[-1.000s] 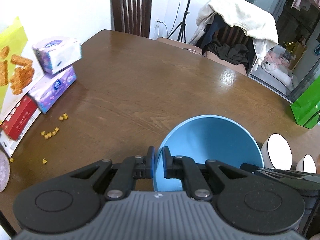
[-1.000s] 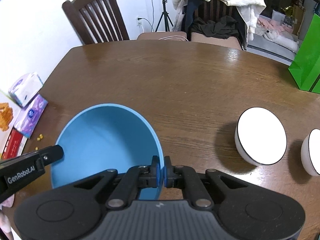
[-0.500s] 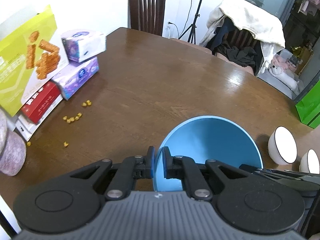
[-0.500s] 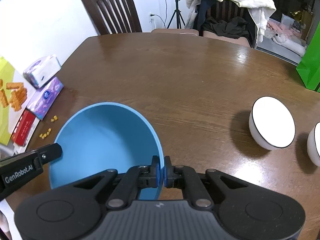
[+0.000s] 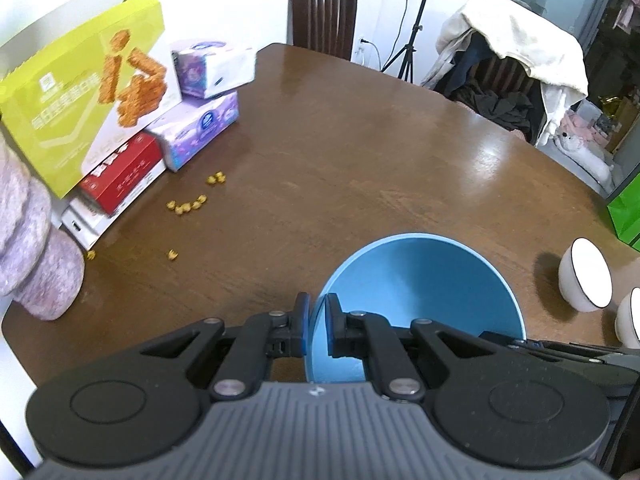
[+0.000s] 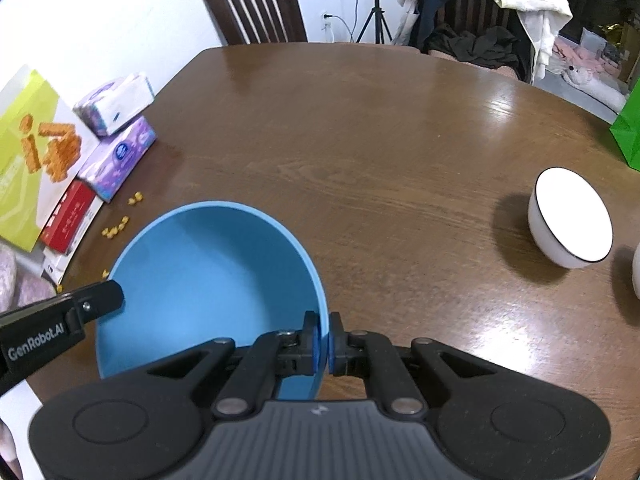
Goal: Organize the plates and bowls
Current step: 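Lift and carry the blue bowl with both grippers toward the plate stack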
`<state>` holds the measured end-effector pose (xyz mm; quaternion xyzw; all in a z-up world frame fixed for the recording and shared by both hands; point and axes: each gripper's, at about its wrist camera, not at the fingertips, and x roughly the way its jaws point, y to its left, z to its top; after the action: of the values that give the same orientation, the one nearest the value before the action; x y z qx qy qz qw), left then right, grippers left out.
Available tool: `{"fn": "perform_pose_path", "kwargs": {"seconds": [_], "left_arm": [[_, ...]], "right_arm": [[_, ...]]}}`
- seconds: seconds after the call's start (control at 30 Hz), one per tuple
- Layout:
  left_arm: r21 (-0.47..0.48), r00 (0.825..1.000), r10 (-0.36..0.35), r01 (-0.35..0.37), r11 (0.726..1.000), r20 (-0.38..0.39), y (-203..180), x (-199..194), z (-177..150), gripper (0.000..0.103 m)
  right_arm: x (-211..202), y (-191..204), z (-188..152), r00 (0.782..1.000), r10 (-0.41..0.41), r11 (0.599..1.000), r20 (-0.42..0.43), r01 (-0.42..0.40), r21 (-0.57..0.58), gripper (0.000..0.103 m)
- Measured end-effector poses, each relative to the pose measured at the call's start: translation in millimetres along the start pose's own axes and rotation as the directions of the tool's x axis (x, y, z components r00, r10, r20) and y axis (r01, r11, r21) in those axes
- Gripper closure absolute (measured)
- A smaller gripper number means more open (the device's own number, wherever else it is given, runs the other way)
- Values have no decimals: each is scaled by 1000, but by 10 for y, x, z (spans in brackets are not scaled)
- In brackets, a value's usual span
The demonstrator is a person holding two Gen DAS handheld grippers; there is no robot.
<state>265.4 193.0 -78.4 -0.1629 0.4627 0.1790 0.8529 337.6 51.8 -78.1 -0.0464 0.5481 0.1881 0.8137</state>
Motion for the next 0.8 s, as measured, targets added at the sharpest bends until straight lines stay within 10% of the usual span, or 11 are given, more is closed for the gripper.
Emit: {"fn": "perform_pose_path", "kwargs": {"seconds": [0.8], "left_arm": [[-49, 998, 53, -55, 997, -47, 419, 171, -527, 95]], "right_arm": [[338, 369, -449, 997, 20, 997, -70, -26, -75, 98]]}}
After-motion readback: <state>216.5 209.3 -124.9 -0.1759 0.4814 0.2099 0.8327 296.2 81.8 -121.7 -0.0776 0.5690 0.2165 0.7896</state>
